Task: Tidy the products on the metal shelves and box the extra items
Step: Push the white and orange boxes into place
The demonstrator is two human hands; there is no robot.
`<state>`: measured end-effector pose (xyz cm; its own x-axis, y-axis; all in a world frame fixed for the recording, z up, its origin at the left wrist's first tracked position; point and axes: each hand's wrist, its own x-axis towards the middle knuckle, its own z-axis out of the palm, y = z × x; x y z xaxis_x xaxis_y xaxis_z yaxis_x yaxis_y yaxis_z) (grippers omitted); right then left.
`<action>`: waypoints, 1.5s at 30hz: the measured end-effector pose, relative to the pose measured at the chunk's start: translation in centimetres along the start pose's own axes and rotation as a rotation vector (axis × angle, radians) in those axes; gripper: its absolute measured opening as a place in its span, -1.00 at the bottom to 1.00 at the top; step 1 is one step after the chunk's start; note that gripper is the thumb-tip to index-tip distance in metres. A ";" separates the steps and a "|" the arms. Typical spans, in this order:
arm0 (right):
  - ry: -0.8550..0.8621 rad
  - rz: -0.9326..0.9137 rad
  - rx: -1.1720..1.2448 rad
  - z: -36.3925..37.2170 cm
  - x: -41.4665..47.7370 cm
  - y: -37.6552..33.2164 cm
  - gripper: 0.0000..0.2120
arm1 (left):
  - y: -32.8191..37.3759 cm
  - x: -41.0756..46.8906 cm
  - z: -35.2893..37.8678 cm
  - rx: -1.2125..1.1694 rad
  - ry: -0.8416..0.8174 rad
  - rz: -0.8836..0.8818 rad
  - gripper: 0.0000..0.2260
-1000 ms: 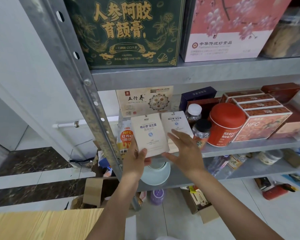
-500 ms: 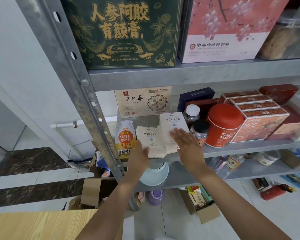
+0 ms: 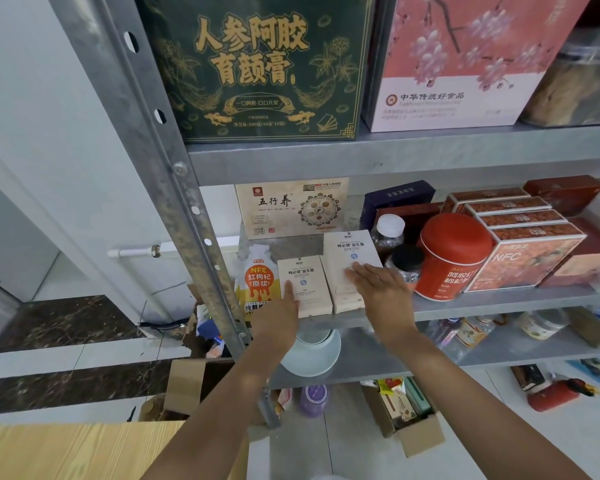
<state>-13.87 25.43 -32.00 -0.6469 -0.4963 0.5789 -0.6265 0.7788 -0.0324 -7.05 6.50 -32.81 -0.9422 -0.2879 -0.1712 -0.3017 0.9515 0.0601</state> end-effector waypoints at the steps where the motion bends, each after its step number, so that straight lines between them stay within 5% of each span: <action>1: 0.006 -0.008 0.006 0.1 -0.1 0.1 -0.44 | 0.0 0.0 0.0 -0.020 0.009 0.005 -0.48; 5: 0.052 -0.032 0.055 0.0 -1.3 0.2 -0.44 | 0.0 -0.6 -0.2 -0.196 0.133 0.014 -0.54; 8: 0.138 -0.010 0.209 -0.7 -2.4 -0.4 -0.51 | 0.6 -1.0 -0.8 -0.607 0.277 0.043 -0.63; 12: 0.160 0.482 0.867 -3.6 -2.9 -2.4 -0.57 | 1.6 -0.9 -2.6 -1.363 0.320 -0.055 -0.77; 15: 0.151 0.893 1.489 -5.6 -2.8 -3.0 -0.63 | 2.1 -0.8 -4.1 -1.500 0.259 -0.074 -0.74; 20: 0.031 1.102 2.033 -6.7 -3.4 -3.7 -0.66 | 2.5 -1.7 -4.9 -1.898 -0.111 0.018 -0.73; 26: -0.086 1.083 1.901 -6.5 -4.3 -3.2 -0.57 | 1.9 -1.7 -6.0 -1.743 0.039 -0.143 -0.77; 33: -0.186 1.071 1.698 -6.6 -4.3 -1.6 -0.65 | 0.7 -2.6 -7.7 -1.508 0.096 0.044 -0.84; 45: -0.274 1.050 1.812 -6.2 -4.3 -2.2 -0.58 | 0.4 -2.7 -8.7 -1.444 0.143 0.069 -0.79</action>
<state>-7.01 28.26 -29.38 -0.8789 -0.3877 -0.2779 0.4140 -0.3307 -0.8481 -5.91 6.68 -23.81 -0.9410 -0.3367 -0.0346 -0.0554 0.0525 0.9971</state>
